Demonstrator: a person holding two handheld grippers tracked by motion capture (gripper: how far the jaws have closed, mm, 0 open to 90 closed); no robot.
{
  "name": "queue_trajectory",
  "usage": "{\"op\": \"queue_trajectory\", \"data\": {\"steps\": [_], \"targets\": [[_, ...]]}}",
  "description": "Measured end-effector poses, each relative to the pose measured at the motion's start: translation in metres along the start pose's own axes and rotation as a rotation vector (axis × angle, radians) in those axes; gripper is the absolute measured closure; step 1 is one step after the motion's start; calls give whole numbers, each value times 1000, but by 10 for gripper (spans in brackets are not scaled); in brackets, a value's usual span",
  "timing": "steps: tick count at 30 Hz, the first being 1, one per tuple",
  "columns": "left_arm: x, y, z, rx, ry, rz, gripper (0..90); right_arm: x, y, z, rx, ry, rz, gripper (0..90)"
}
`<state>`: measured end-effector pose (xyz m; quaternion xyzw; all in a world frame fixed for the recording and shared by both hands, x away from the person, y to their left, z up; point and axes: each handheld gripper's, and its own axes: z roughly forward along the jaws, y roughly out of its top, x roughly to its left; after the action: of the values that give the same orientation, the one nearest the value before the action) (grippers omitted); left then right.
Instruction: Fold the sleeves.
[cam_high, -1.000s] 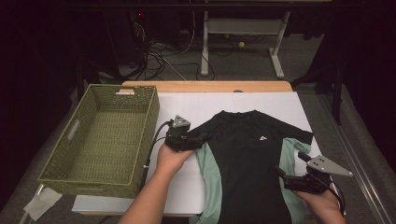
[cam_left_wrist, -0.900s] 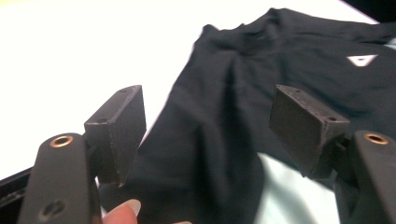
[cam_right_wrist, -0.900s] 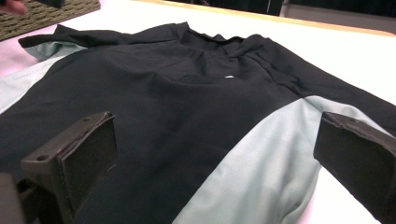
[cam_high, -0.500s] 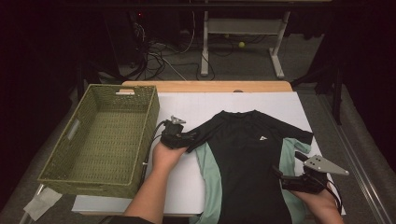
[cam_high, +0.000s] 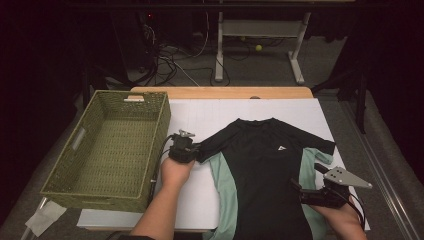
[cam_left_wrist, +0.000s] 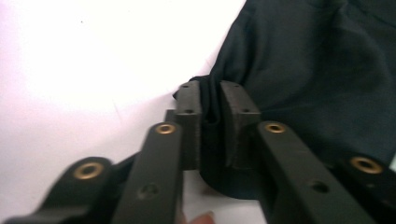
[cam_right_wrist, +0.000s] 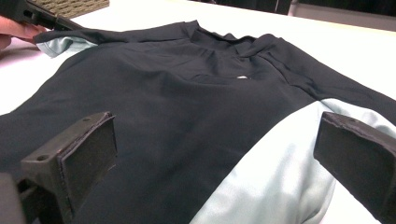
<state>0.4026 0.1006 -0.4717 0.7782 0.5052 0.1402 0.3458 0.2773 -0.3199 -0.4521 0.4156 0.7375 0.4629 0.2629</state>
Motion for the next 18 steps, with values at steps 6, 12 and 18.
{"op": "queue_trajectory", "data": {"steps": [6,12,18], "targets": [[-5,3,-10,-42,-18,2,792,-2,-1,-2,-5,-6,8,0],[-14,8,-24,-103,-56,0,791,-1,0,-2,-2,-7,5,0],[-34,15,-34,-134,-110,47,790,-1,-1,-2,-4,-8,4,0]]}}
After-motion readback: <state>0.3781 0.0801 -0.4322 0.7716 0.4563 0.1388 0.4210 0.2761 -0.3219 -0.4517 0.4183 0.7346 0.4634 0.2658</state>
